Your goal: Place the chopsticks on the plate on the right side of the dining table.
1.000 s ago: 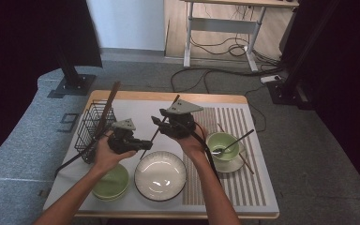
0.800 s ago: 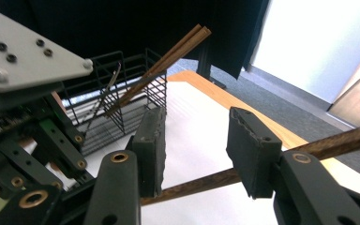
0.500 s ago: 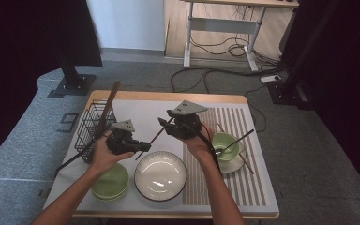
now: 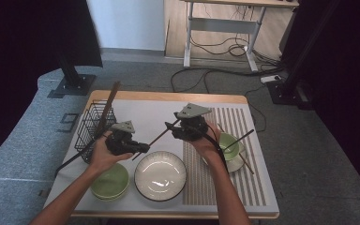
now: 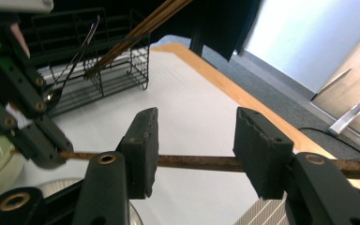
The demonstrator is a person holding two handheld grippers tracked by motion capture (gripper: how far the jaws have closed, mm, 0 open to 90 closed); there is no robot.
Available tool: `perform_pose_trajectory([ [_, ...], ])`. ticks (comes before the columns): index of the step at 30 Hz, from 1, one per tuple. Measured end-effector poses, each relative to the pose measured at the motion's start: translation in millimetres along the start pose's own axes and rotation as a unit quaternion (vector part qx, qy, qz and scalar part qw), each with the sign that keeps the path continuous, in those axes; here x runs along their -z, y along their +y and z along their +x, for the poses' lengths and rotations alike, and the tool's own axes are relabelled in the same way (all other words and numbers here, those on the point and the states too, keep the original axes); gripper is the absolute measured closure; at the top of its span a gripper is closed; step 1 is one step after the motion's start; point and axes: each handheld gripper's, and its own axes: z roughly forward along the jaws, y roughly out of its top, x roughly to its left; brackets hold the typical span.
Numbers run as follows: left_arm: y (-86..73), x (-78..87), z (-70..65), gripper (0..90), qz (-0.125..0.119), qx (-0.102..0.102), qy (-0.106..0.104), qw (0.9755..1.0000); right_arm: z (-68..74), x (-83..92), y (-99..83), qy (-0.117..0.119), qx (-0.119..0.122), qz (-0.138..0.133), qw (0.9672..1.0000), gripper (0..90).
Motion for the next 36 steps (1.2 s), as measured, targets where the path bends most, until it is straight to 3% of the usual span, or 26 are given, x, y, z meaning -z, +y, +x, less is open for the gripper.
perform_pose_trajectory([
  [18, 0.7, 0.9, 2.4, 86.8, 0.028, -0.002, -0.014, 0.9995, -2.5, -3.3, -14.6, 0.016, 0.063, 0.06, 0.9961, 47.5],
  [26, 1.0, 0.5, 4.4, 86.8, 0.04, -0.004, -0.019, 0.999, -0.8, -9.1, -19.3, 0.012, 0.097, 0.091, 0.9911, 47.1],
  [36, 0.8, 1.0, 5.9, 86.8, 0.051, -0.011, -0.02, 0.9984, 3.8, -13.1, -22.9, 0.011, 0.149, 0.119, 0.9815, 46.7],
])
